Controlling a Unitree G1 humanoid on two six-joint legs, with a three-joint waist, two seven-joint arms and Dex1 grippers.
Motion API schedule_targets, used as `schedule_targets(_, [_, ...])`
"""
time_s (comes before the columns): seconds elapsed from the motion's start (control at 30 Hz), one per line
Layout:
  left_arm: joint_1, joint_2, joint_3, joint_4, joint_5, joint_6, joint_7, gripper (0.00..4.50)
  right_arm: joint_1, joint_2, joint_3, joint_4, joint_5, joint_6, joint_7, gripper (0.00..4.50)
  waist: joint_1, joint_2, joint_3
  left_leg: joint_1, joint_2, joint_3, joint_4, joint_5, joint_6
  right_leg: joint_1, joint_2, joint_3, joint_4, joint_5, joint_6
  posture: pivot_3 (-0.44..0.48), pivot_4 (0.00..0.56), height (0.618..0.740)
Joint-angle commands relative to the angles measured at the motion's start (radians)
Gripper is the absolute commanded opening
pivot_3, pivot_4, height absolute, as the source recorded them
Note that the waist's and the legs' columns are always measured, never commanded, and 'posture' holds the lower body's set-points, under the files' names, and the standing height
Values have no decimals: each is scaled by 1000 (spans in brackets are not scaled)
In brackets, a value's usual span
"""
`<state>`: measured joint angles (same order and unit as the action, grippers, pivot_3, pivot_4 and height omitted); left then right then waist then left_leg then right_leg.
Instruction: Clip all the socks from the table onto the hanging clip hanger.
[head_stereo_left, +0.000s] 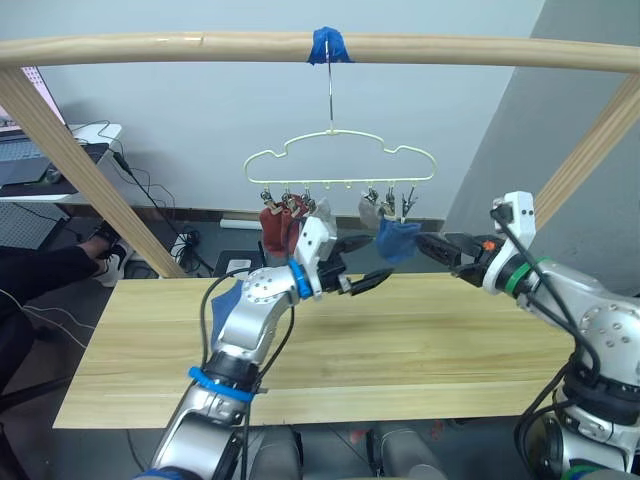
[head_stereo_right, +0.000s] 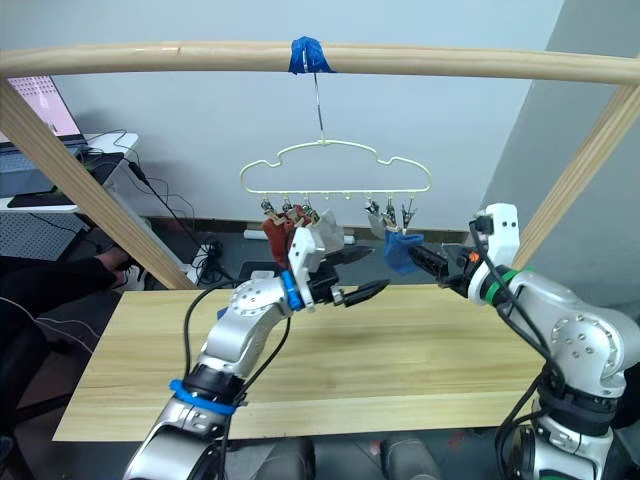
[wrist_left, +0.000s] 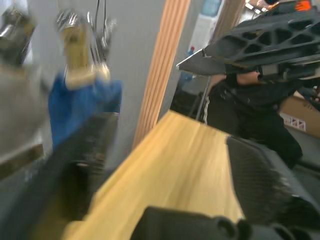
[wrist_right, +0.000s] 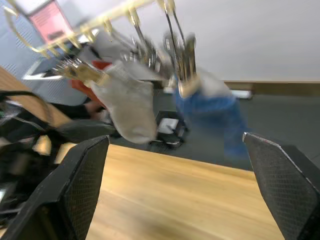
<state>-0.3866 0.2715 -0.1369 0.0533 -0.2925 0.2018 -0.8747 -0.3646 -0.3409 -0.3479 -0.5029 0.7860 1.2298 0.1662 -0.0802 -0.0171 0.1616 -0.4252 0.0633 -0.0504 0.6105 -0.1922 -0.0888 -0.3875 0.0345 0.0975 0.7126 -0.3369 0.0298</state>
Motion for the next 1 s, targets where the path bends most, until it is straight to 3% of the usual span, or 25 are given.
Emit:
schedule_targets(0.03, [59, 36, 87, -147, -80, 127, 66, 4438, 33, 8, 83, -69, -115, -190, -11, 4500, -1, 0, 0, 0, 0, 0, 0, 0, 0, 0, 0, 0, 0, 0, 0, 14, 133, 740])
schedule_targets(0.17, [134, 81, 137, -252, -45, 220, 187, 4438, 72, 26, 184, -67, -250, -375, -19, 4500, 2, 0, 0, 0, 0, 0, 1, 0, 0, 0, 0, 0, 0, 0, 0, 36, 133, 740])
schedule_targets(0.23, [164, 100, 158, -300, -18, 259, 252, 4500, 75, 46, 219, -48, -320, -467, -41, 4132, 7, 0, 0, 0, 0, 0, 1, 0, 0, 0, 0, 0, 0, 0, 0, 47, 132, 740])
schedule_targets(0.37, [205, 136, 222, -385, -123, 241, 184, 4500, 64, 51, 302, 6, -471, -621, -63, 3014, 23, -1, 0, 0, 0, 0, 1, 0, 0, 0, 0, 0, 0, 0, 0, 62, 133, 740])
schedule_targets(0.53, [249, 186, 295, -494, -296, 307, 114, 4500, 51, 117, 348, 84, -568, -744, -105, 3014, 36, -1, 0, 0, 0, 0, 0, 0, 0, 0, -1, -1, 0, 0, 0, 89, 139, 740])
schedule_targets(0.6, [262, 191, 300, -520, -317, 304, 118, 4500, 51, 139, 355, 110, -592, -772, -113, 2469, 41, -1, 0, 0, 0, 0, 0, 0, 0, 0, -1, 0, -1, 0, 0, 89, 139, 740])
schedule_targets(1.0, [232, 212, 228, -585, -360, 292, 79, 4500, -19, 224, 346, 264, -695, -882, -182, 2469, 58, -1, 1, 0, 0, 0, 0, 0, 0, 0, -1, -1, -1, 0, 0, 124, 149, 740])
